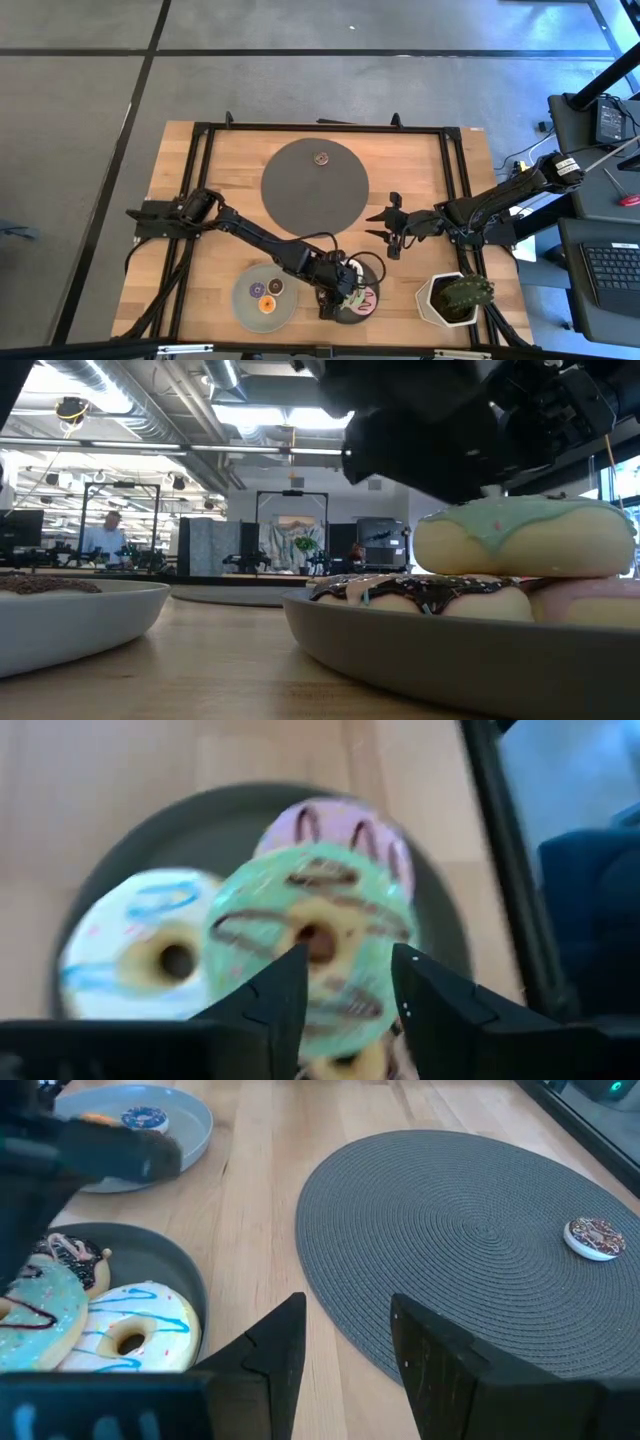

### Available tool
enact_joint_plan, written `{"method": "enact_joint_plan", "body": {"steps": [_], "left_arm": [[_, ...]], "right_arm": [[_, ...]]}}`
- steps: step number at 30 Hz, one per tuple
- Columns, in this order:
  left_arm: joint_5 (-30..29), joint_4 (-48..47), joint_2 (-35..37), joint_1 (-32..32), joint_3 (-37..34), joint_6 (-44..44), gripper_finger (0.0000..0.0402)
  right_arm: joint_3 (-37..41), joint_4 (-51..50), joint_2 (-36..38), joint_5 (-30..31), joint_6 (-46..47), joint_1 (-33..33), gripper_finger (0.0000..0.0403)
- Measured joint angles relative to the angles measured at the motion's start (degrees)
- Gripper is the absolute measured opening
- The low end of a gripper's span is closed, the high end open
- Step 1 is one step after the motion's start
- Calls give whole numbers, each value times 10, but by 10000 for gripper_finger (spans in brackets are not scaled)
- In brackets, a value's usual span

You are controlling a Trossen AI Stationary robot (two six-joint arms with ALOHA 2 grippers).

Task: Pick & Place donuts
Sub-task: Put the small brown donut on the gray plate

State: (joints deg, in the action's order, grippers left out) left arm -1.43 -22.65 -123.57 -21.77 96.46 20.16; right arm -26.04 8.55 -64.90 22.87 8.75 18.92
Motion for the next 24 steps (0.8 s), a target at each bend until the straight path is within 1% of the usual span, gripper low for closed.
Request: {"method": "enact_joint_plan", "body": {"steps": [4,6,8,10,13,16,21,24], "left_arm": [[-27,-78,26,0,18,-27,155],[-68,-119,54,-2,18,-59,158],[-126,-160,83,-8,11,-88,160],[-175,-164,113,-11,-17,-98,159],[-180,-139,165,-9,-85,-99,156],[-165,-47,230,2,-187,-95,155],[-109,179,351,32,-397,-94,159],[-112,326,422,51,-518,-94,159]], "right_arm": [[0,0,0,0,2,0,149],[0,1,0,0,7,0,149],[0,1,0,0,15,0,149],[0,1,0,0,16,0,149],[0,1,0,0,15,0,149],[0,2,0,0,15,0,149],[0,-4,0,0,14,0,149],[0,-3,0,0,19,0,149]]}}
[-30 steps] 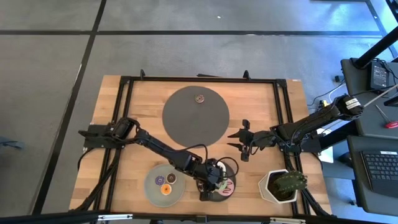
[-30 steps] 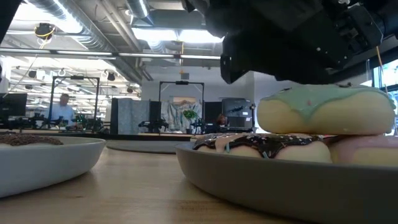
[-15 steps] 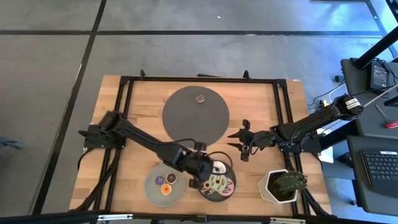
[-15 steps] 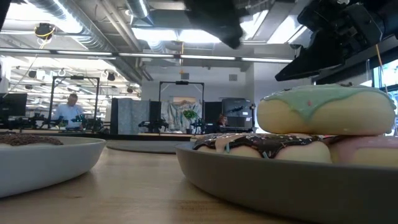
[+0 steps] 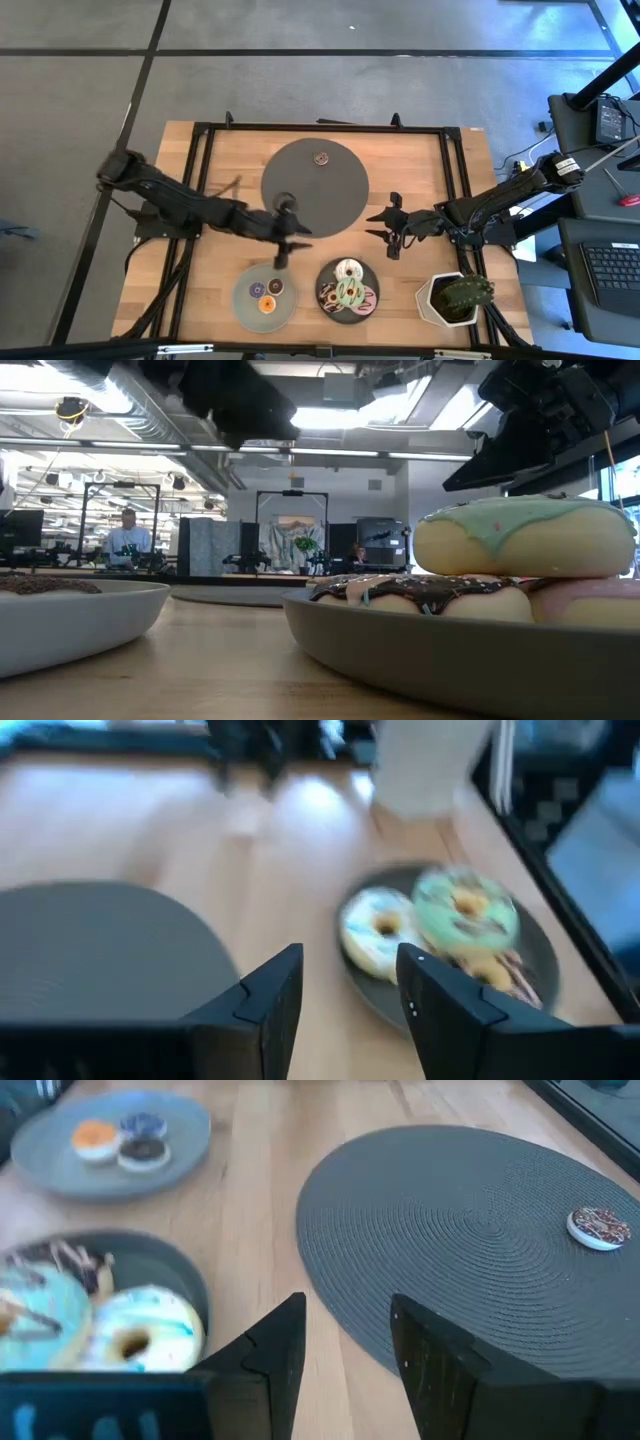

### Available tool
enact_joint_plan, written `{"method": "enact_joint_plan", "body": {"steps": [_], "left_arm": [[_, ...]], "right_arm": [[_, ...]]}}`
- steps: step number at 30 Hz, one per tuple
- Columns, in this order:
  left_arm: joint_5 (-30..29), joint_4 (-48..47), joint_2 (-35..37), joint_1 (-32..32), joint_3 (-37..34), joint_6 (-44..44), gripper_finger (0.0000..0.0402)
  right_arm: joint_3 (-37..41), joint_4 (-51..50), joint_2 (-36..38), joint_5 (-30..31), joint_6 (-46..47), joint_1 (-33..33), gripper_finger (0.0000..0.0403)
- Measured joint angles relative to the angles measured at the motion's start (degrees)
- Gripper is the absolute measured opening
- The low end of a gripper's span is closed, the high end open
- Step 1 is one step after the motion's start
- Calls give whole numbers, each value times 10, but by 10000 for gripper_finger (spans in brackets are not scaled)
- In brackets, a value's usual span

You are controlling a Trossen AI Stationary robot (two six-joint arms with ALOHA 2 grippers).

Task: Pick & Place donuts
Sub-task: Put the small brown donut on the gray plate

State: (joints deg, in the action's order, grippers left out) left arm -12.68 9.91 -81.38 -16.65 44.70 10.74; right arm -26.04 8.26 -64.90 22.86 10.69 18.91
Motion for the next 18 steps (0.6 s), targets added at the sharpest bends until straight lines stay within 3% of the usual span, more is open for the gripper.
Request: {"method": "enact_joint_plan", "body": {"steps": [4,7,13,18], "left_arm": [[-41,146,76,24,-126,0,155],[-103,198,124,40,-182,-8,153],[-233,199,182,60,-229,-24,156],[-266,198,193,68,-236,-26,156]], "right_arm": [[-15,25,-2,5,25,-34,149],[-50,13,-20,-7,6,-93,149],[-163,-17,-121,-135,-46,-238,149],[-261,-42,-235,-209,-104,-317,149]]}}
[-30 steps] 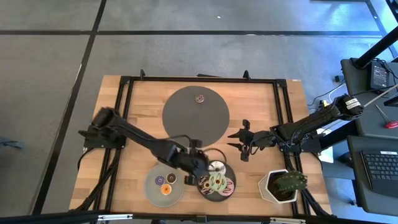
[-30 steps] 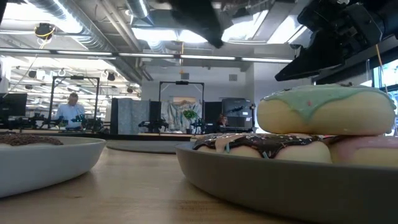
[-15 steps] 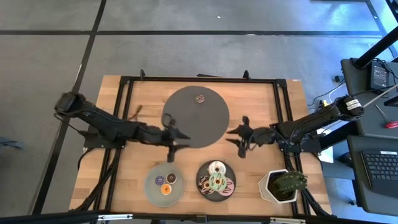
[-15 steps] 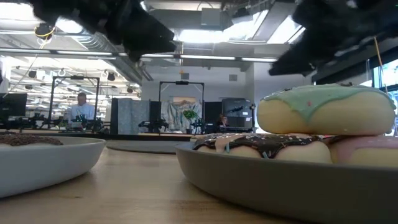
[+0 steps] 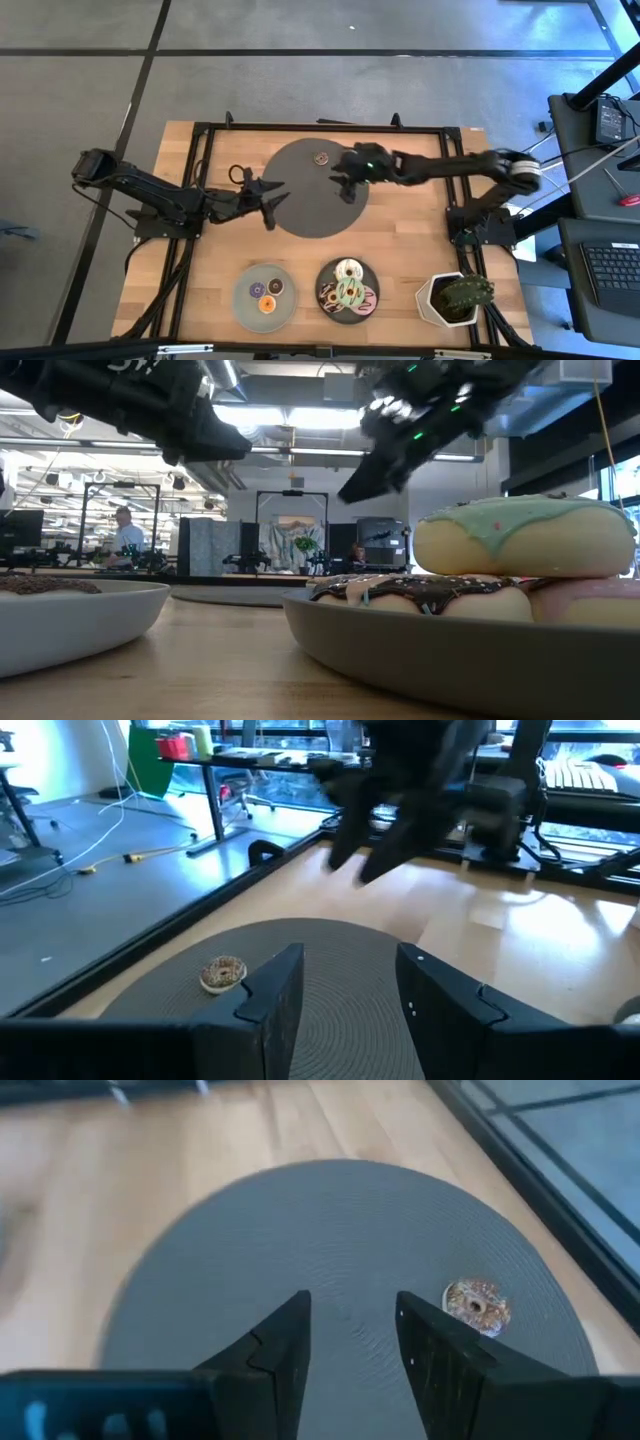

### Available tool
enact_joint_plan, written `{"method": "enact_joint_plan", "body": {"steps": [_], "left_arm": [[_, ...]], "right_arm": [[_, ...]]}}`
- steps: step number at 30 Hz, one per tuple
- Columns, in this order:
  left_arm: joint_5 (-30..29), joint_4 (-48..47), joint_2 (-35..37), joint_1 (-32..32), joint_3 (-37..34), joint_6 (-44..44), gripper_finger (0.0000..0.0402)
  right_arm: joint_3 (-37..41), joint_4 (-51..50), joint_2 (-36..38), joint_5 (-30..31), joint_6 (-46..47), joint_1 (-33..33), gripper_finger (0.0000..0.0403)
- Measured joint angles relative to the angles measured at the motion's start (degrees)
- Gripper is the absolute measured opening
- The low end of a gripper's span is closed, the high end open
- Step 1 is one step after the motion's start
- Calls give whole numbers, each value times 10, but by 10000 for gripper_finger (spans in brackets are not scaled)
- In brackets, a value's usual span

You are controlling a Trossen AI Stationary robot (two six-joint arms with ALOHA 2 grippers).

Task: Pick & Place donuts
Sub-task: Put the small brown donut on the gray plate

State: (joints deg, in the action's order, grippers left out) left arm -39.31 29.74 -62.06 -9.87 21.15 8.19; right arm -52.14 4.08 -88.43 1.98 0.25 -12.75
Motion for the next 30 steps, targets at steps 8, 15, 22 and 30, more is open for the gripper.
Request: {"method": "enact_joint_plan", "body": {"steps": [8,15,22,30], "left_arm": [[3,-2,0,0,0,0,150],[4,-35,0,0,0,0,155],[4,-42,0,0,0,0,150],[4,-42,0,0,0,0,150]], "right_arm": [[-144,-56,-175,-6,-17,-56,149],[-239,-122,-280,-2,-30,-78,149],[-278,-162,-314,63,-69,-80,149],[-280,-166,-339,40,-68,-94,149]]}}
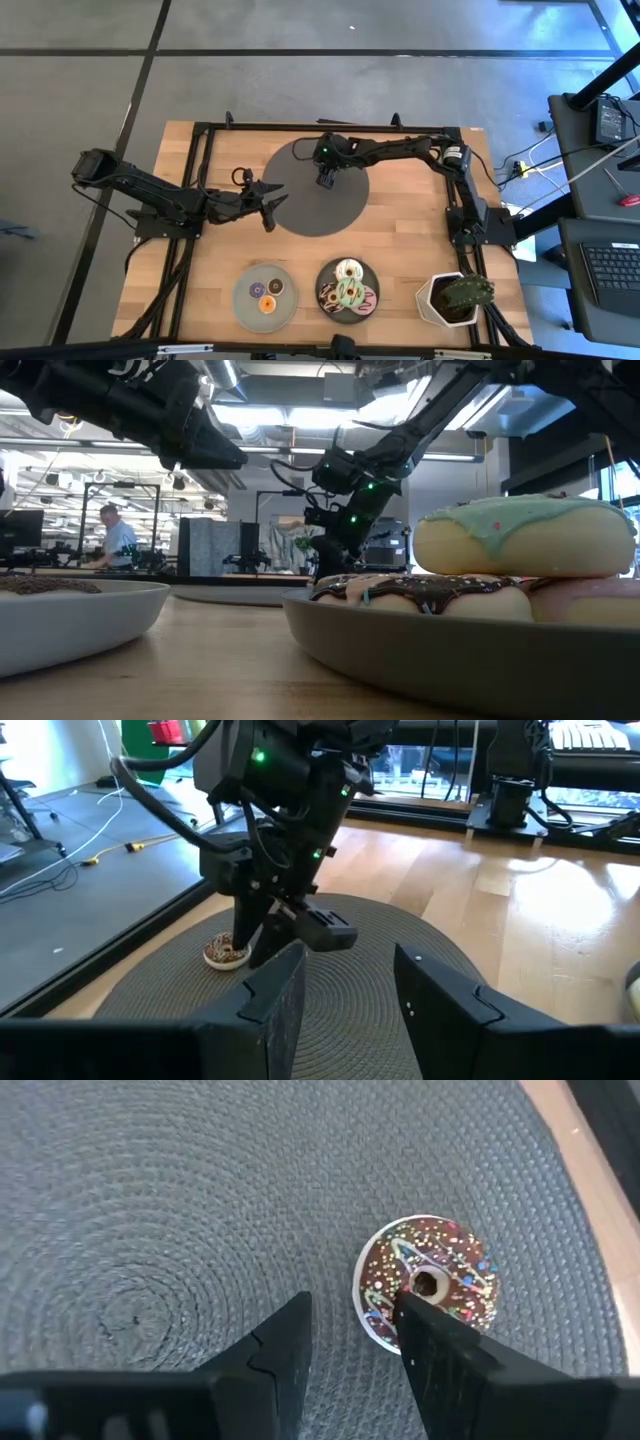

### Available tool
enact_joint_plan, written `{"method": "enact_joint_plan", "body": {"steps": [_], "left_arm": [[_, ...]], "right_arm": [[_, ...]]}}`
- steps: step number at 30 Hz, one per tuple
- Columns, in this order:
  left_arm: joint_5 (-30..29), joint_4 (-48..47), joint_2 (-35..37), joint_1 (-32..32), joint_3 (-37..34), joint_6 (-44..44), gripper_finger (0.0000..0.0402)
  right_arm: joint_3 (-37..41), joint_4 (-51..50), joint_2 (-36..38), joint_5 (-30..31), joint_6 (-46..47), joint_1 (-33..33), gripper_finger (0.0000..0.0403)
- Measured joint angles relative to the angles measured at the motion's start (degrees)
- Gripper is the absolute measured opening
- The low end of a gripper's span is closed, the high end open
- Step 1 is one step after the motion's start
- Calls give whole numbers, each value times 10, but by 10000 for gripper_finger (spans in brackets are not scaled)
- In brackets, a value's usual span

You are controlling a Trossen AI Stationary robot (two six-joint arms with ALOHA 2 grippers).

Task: Pick & Place donuts
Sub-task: Put the small brown donut on the gray plate

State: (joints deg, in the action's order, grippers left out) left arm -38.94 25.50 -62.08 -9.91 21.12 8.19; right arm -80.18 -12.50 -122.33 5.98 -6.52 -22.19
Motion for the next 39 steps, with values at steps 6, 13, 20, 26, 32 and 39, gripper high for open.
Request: {"method": "enact_joint_plan", "body": {"steps": [6,13,20,26,32,39], "left_arm": [[0,0,0,0,0,0,151],[0,0,0,0,0,0,150],[0,0,0,0,0,0,149],[0,0,0,0,0,0,150],[1,0,0,0,0,0,151],[17,0,0,0,0,0,149]], "right_arm": [[0,7,-1,11,0,-1,109],[0,6,-1,26,0,-2,11],[0,-1,-1,25,1,-1,6],[0,-40,5,23,-1,3,4],[3,-55,23,34,-10,18,2],[2,-59,46,38,-13,33,2]]}}
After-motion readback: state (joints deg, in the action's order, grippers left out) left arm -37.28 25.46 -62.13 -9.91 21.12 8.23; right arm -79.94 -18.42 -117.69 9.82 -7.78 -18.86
